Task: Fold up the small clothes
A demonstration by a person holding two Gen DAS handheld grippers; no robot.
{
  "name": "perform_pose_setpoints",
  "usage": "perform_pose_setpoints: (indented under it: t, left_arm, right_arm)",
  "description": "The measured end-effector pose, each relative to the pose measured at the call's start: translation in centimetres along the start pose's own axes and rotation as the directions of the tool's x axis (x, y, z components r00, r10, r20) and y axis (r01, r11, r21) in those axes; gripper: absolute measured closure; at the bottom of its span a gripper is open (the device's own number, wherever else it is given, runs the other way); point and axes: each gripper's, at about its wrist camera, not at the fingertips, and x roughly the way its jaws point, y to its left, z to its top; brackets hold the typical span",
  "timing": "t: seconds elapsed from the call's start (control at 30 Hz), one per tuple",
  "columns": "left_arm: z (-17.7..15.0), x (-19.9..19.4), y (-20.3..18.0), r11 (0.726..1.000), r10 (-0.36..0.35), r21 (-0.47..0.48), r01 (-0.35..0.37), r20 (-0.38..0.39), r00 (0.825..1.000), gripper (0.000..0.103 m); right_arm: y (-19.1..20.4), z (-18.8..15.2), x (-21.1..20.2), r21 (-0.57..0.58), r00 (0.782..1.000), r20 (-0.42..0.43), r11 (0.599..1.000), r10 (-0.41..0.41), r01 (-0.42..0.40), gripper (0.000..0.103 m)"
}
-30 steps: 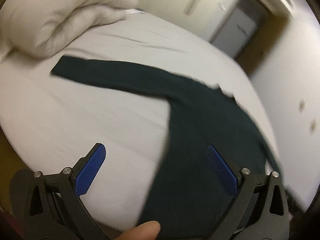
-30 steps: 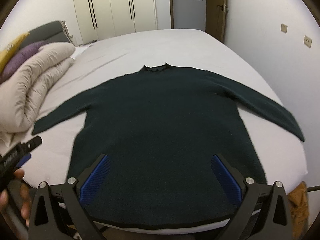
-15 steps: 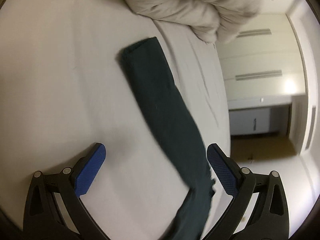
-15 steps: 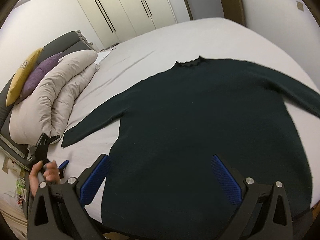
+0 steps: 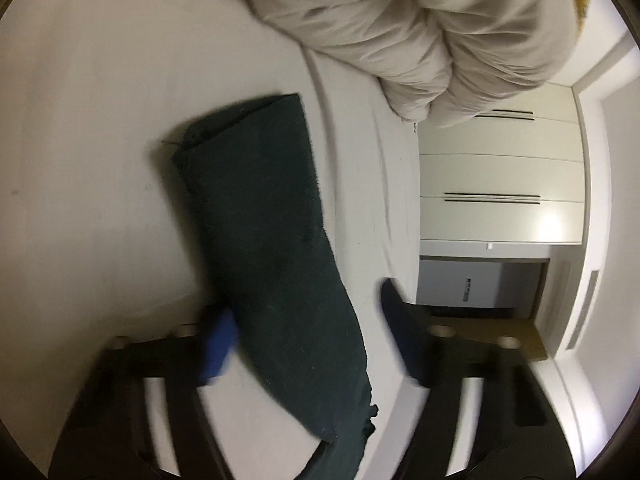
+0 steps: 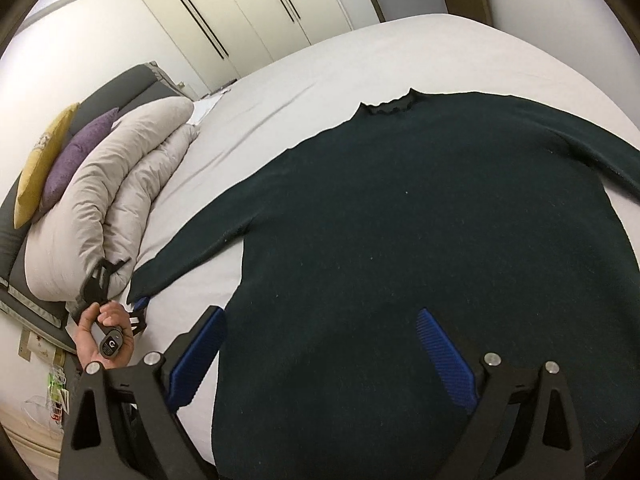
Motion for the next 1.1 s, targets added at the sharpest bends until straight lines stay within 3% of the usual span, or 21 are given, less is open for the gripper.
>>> perform_pose_setpoints:
  t: [0.03, 0.17, 0.23, 0.3, 0.37, 0.43, 0.47, 0.57, 0.63, 0.7, 0.73, 0.77, 0.83, 0.97, 1.1]
  left_arm:
    - [0.2, 0.4, 0.2, 1.0, 0.004, -0.004, -0.004, -0.006, 1.0, 0.071]
    - [-0.1, 1.0, -0.4, 0.997, 0.051, 0.053, -0.052, 0.016, 0.999, 0.09]
    - [-1.2, 1.1, -2.7, 0.983, 0.086, 0.16, -0.092, 0.044, 0.995, 0.092]
    - [-3.1, 2.0, -6.0, 0.948, 0.108, 0.294, -0.118, 0.05, 0.993, 0.094]
    - [-6.3, 3.7, -10.2, 0.879, 0.134, 0.455, -0.142, 0.049, 0.99, 0.094]
    - [-11.4, 6.3, -14.8, 0.759, 0.161, 0.635, -0.148, 0.037, 0.986, 0.094]
    - [-14.6, 7.7, -16.8, 0.675, 0.176, 0.724, -0.145, 0.033, 0.984, 0.094]
    - [-26.7, 11.7, -20.4, 0.3, 0.213, 0.947, -0.116, 0.052, 0.976, 0.095]
    - [-35.8, 14.2, -19.1, -0.038, 0.241, 0.994, -0.104, 0.11, 0.964, 0.095]
    - [-42.0, 16.2, -15.7, -0.296, 0.239, 0.949, -0.109, 0.184, 0.954, 0.097]
    - [-43.6, 16.9, -14.1, -0.37, 0.232, 0.922, -0.118, 0.214, 0.949, 0.097]
    - [-44.7, 17.4, -12.5, -0.419, 0.23, 0.899, -0.124, 0.238, 0.944, 0.097]
    - [-45.5, 18.2, -10.4, -0.466, 0.236, 0.875, -0.13, 0.265, 0.935, 0.097]
    - [-44.8, 18.5, -10.5, -0.475, 0.214, 0.869, -0.14, 0.268, 0.939, 0.098]
    - [-44.5, 18.9, -9.6, -0.493, 0.215, 0.857, -0.149, 0.286, 0.934, 0.098]
  right_arm:
    - [-0.2, 0.1, 0.0, 0.004, 1.0, 0.005, 1.0, 0.003, -0.003, 0.004]
    - [-1.1, 0.1, 0.0, 0.021, 1.0, 0.018, 1.0, 0.004, -0.004, 0.007]
    - [-2.1, 0.1, 0.0, 0.034, 1.0, 0.023, 0.999, 0.002, -0.002, 0.008]
    - [-3.3, 0.2, -0.1, 0.061, 1.0, 0.03, 0.998, 0.003, -0.005, 0.008]
    - [-4.6, 0.2, -0.3, 0.087, 0.999, 0.04, 0.996, 0.001, -0.004, 0.008]
    - [-6.4, 0.3, -0.6, 0.119, 0.999, 0.052, 0.993, -0.005, -0.001, 0.008]
    - [-7.4, 0.3, -0.7, 0.139, 0.998, 0.057, 0.99, -0.009, 0.001, 0.008]
    - [-10.6, 0.9, -0.8, 0.205, 0.997, 0.07, 0.979, -0.017, 0.003, 0.008]
    - [-13.0, 1.6, -0.8, 0.254, 0.997, 0.081, 0.967, -0.02, -0.001, 0.008]
    - [-14.7, 2.4, -0.5, 0.274, 0.996, 0.085, 0.962, -0.025, 0.001, 0.008]
    - [-15.8, 3.1, -0.2, 0.283, 0.996, 0.084, 0.959, -0.025, 0.0, 0.008]
    - [-16.5, 3.7, 0.2, 0.285, 0.997, 0.08, 0.959, -0.017, -0.007, 0.008]
    - [-17.7, 5.2, 1.3, 0.279, 0.998, 0.063, 0.96, 0.011, -0.028, 0.008]
    - [-18.3, 9.4, 5.1, 0.262, 0.992, 0.014, 0.957, 0.129, -0.128, 0.008]
    - [-15.9, 13.9, 9.0, 0.217, 0.978, -0.04, 0.957, 0.204, -0.191, 0.008]
